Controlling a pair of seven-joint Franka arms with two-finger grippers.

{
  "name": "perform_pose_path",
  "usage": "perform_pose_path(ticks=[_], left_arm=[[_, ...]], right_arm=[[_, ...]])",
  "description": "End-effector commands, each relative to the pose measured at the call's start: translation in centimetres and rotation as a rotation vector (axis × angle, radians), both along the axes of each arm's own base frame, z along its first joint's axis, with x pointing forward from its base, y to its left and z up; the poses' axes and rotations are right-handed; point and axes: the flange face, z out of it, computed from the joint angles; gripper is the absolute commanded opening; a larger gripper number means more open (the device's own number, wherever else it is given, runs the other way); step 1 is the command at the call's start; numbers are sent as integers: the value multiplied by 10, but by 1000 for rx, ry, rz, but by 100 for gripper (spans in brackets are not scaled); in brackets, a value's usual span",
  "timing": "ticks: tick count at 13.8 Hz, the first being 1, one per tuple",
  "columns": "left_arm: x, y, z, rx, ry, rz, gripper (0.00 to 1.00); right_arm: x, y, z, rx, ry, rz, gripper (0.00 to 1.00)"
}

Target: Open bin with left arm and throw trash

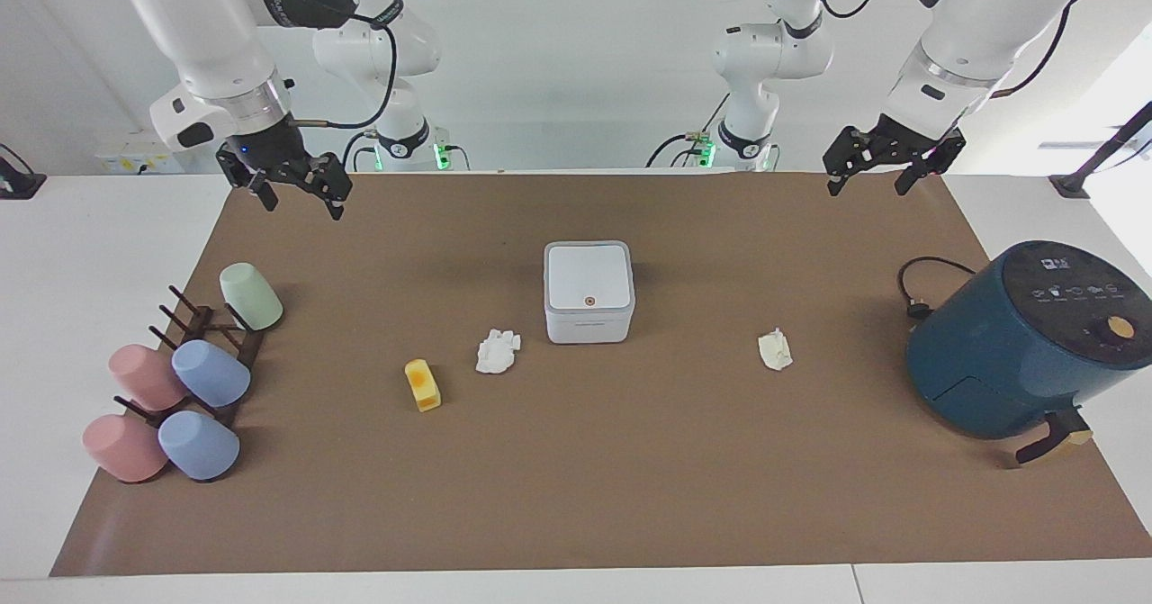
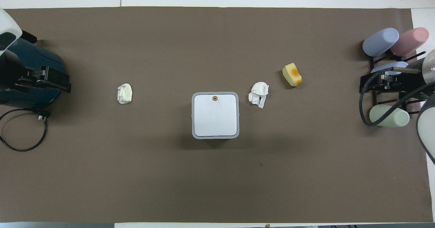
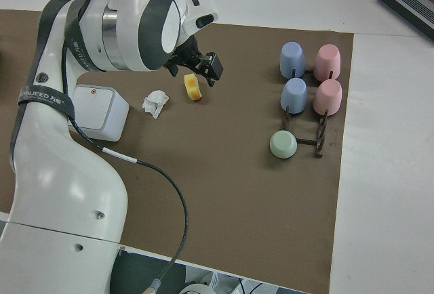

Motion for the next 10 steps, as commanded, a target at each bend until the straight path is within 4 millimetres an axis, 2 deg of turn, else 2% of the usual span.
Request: perform_pose_path(ticks=[1,5,7,9,10], left_arm=[[-4,2,0,21,-13,-8,100],[-1,3,-5,7,-27,5,100],[-1,-5,-9,2,-71,16,100],[-4,-34,-14,-6,-104,23,100],[-6,-40,-14,-7,-105,29,100]], right_arm=[[-2,0,2,19,9,19,100],[-3,0,1,19,12,17,100],[-4,0,1,19,18,27,100],[-5,-2,0,19,21,25,100],[-4,0,0,19,20,31,100]])
